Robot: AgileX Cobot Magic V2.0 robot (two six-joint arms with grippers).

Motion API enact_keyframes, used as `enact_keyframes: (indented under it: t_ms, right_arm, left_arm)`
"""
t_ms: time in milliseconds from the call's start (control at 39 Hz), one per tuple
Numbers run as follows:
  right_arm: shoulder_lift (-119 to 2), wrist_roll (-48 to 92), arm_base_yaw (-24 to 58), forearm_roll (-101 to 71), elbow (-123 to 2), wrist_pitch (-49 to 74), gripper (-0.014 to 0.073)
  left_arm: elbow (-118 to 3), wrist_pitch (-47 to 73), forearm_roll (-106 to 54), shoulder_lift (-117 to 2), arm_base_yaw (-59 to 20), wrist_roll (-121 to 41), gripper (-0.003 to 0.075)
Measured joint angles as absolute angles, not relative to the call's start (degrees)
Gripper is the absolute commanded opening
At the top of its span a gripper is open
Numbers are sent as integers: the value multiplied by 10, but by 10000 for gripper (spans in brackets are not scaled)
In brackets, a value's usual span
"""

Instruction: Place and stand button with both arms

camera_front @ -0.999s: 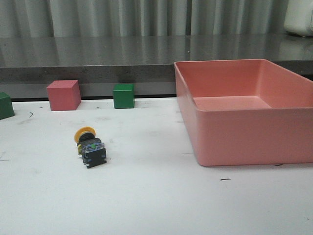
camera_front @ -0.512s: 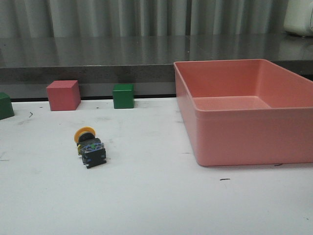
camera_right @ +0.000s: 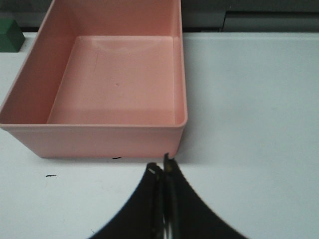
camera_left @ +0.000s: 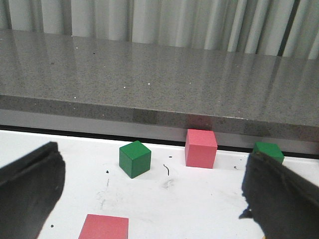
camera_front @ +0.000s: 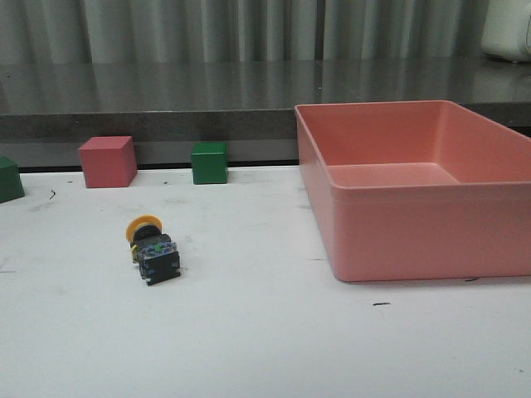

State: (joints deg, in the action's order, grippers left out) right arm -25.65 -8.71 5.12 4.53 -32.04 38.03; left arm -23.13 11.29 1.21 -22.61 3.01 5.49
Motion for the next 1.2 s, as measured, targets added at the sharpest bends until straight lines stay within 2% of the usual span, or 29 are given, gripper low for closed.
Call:
enact_keyframes:
  t_ms: [282,768,948,1204]
  right_arm:
    - [-86,-87,51,47,-243,357,-71]
    - [-68,-87,51,47,-241,353,-71]
    - [-68,-87,51,47,-241,353,-71]
    - [-68,-87,51,47,-241,353,-71]
  left_arm:
    - [-231,113,12,-226,30,55,692]
    - [-239,129,-17,-253,22,55,692]
    - [-288,160,-19,-340,-40,55,692]
    - [-379,163,-19,-518,-183,53,692]
